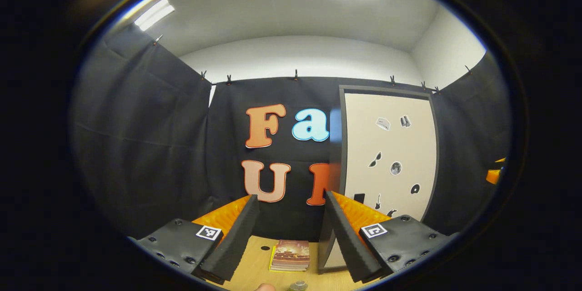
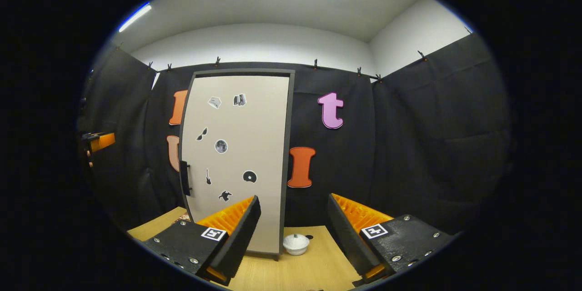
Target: Open the cabinet door with the right hand, grasp the bottle in the cabinet with the left hand and place it on the coaster, then close the cabinet door with the right hand.
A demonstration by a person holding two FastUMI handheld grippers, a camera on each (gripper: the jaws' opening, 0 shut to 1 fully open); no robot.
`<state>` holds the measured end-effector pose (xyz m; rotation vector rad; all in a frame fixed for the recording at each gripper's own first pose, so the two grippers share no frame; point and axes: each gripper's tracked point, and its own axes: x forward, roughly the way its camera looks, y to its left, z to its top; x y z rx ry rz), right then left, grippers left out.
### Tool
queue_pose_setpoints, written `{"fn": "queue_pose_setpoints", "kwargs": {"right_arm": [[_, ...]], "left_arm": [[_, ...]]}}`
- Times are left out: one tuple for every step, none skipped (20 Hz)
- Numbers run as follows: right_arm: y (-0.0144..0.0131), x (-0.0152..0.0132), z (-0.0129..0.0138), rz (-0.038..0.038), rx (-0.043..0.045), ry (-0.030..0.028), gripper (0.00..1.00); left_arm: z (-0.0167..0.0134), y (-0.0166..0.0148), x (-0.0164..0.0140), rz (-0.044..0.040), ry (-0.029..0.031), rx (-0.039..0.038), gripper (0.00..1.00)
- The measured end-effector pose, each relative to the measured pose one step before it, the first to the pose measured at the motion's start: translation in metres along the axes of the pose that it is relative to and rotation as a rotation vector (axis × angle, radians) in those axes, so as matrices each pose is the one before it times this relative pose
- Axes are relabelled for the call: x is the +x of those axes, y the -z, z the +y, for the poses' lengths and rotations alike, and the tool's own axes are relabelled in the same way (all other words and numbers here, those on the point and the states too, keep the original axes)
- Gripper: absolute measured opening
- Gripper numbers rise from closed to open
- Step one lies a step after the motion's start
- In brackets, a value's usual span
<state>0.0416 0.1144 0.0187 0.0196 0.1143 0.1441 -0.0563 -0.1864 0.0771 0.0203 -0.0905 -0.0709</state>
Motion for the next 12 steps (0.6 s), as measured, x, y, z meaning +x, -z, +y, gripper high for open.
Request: {"fn": "queue_pose_setpoints", "kwargs": {"right_arm": [[0.00131,-0.00102,-0.00216,0.00000,0.00190,-0.00605,0.97],[0.00177,-0.00036,-0.00255,-0.00023,0.00351,-0.00548,0.93],[0.00231,0.00024,-0.00126,0.00258,0.00313,-0.00741,0.93],[0.00330,0.00105,-0.00104,0.00360,0.00468,-0.00699,0.92],[0.00370,-0.00019,-0.00095,0.00516,0.00546,-0.00844,0.92],[0.00247,0.00004,-0.00086,0.00506,0.00273,-0.01145,0.93],[0.00303,0.00125,0.00053,0.00621,-0.00187,-0.00738,0.93],[0.00115,0.00202,-0.00091,0.00442,-0.00402,-0.00359,0.93],[0.00108,0.00109,-0.00008,0.00001,-0.00195,-0.00241,0.93],[-0.00084,0.00201,0.00195,-0.00128,0.00164,-0.00440,0.93],[0.00057,-0.00028,0.00290,-0.00176,0.00469,-0.00776,0.93],[-0.00135,0.00106,0.00272,-0.00148,0.00366,-0.00716,0.93]], "left_arm": [[-0.00347,-0.00097,-0.00343,-0.00089,-0.00457,0.00241,0.96],[-0.00266,-0.00034,-0.00222,-0.00199,-0.00547,0.00536,0.96],[-0.00189,-0.00043,-0.00250,0.00005,-0.00537,0.00847,0.96],[-0.00202,0.00102,-0.00311,0.00206,-0.00603,0.01002,0.96],[-0.00226,0.00055,-0.00301,0.00322,-0.00403,0.00808,0.96],[-0.00151,0.00126,-0.00263,0.00330,-0.00164,0.00465,0.96],[-0.00173,-0.00022,-0.00109,0.00298,-0.00069,0.00103,0.96],[-0.00101,0.00112,-0.00283,0.00147,-0.00118,0.00060,0.96],[0.00314,-0.00017,-0.00214,0.00023,-0.00753,0.00095,0.96],[0.00440,0.00007,-0.00308,0.00106,-0.01076,0.00055,0.96],[0.00452,-0.00093,0.00002,-0.00045,-0.00969,-0.00045,0.96],[0.00429,-0.00079,-0.00119,-0.00203,-0.00850,-0.00083,0.96]]}}
